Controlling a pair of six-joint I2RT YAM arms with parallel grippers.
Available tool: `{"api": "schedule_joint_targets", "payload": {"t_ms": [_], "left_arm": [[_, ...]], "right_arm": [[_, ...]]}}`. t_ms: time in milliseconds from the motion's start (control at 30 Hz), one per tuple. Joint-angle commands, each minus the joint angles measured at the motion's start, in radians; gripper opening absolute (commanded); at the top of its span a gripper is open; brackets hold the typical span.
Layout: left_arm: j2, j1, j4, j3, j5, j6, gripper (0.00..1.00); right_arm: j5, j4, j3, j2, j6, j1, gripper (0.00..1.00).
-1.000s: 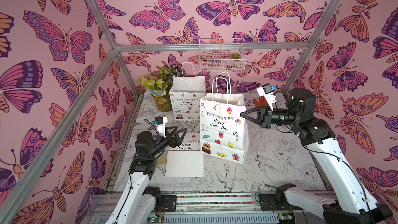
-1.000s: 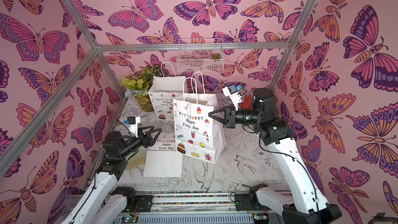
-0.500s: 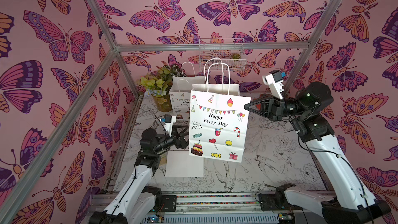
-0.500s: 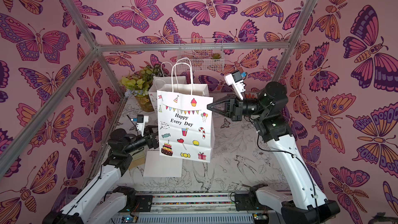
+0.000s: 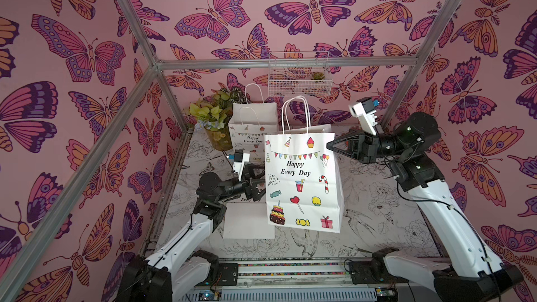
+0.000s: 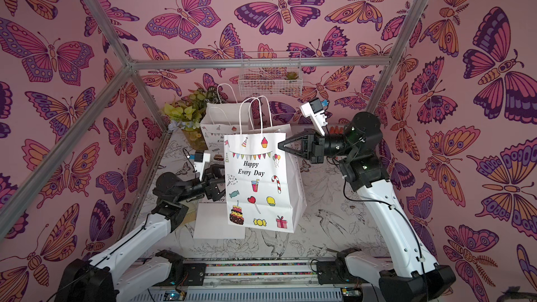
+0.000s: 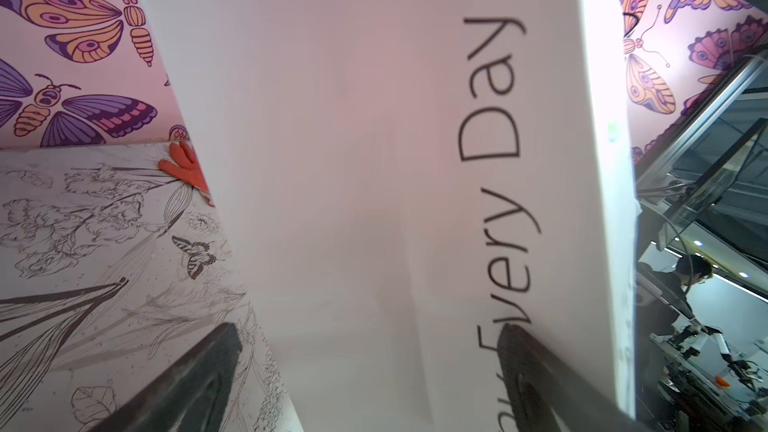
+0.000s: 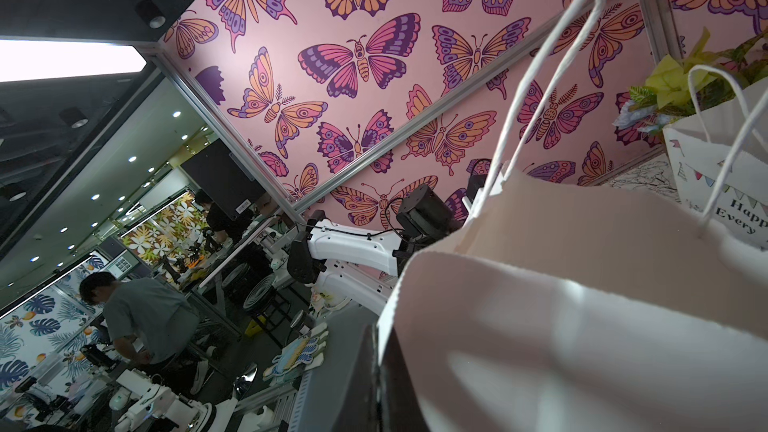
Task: Put away the paper bag
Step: Press the paper bag.
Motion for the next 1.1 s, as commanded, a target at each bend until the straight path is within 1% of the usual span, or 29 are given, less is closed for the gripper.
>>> {"api": "schedule_joint_targets", "payload": {"t_ms": [0, 100, 233, 500, 733, 967, 1067], "left_arm": [[0.018, -0.006, 0.259, -0.013, 0.039, -0.145, 1.0], [0.022, -0.006, 0.314, -0.012, 0.039, -0.185, 1.0], [-0.012, -0.006, 0.314, -0.008, 0.038, -0.198, 1.0], [-0.134, -0.006, 0.184, 0.01, 0.034, -0.155, 1.0], [-0.223, -0.006, 0.055, 0.033, 0.028, -0.108, 1.0], [-0.252, -0.006, 0.04, 0.045, 0.014, -0.126, 1.0], [-0.248, -0.006, 0.064, 0.045, 0.006, -0.145, 1.0]], "right_arm": [[-0.001, -0.064, -0.001, 0.004, -0.092, -0.002, 0.0], [0.0, -0.124, -0.001, 0.003, -0.143, -0.007, 0.0], [0.016, -0.223, -0.004, 0.001, -0.22, -0.022, 0.0], [0.091, -0.334, -0.029, -0.025, -0.304, -0.052, 0.0], [0.188, -0.411, -0.036, -0.066, -0.354, -0.09, 0.0], [0.29, -0.55, -0.021, -0.097, -0.468, -0.09, 0.0], [0.322, -0.595, -0.022, -0.105, -0.503, -0.09, 0.0]]}}
